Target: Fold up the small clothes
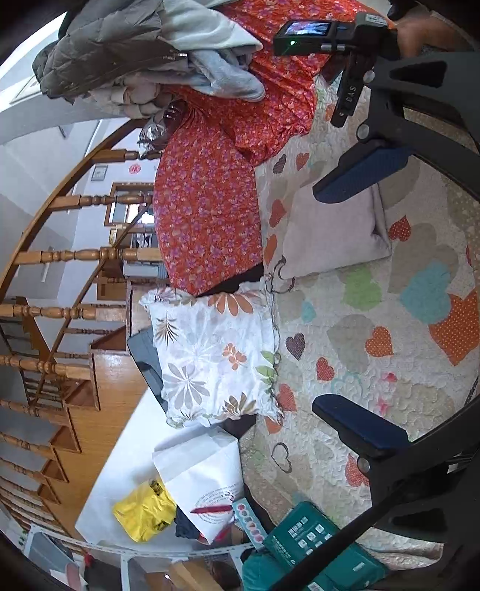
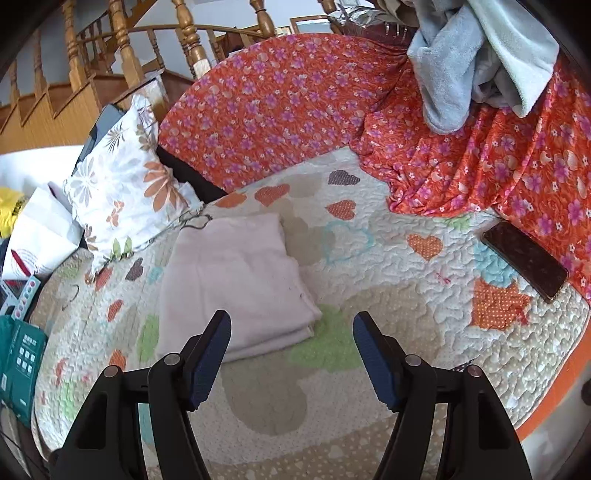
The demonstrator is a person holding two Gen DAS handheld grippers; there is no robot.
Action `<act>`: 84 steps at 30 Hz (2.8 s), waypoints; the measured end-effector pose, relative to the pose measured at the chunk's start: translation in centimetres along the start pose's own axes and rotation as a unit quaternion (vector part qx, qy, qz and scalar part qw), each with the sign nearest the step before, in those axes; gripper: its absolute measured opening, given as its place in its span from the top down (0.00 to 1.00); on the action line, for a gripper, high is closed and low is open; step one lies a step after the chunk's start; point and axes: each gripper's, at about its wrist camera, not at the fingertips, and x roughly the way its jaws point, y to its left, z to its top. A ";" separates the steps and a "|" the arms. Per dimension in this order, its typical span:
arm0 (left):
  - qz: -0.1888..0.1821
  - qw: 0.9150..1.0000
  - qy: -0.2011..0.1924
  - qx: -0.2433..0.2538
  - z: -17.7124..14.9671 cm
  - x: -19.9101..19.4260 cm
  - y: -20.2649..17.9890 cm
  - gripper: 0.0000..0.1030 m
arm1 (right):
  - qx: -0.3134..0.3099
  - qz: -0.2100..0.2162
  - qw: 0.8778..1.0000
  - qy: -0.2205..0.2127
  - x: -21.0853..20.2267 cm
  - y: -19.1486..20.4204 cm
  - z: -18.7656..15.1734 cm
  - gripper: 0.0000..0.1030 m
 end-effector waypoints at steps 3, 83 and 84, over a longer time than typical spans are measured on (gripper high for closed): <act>0.015 1.000 0.021 -0.014 -0.6 0.7 0.8 0.00 | -0.029 -0.020 0.999 -0.013 0.2 0.8 -0.9 0.29; 0.057 0.993 0.093 -0.043 -2.6 7.1 -0.4 0.00 | -0.135 -0.092 0.987 0.000 6.2 3.7 -6.5 0.21; 0.060 0.993 0.089 -0.041 -2.6 6.8 -0.5 0.00 | -0.134 -0.091 0.987 -0.002 6.1 3.7 -6.4 0.21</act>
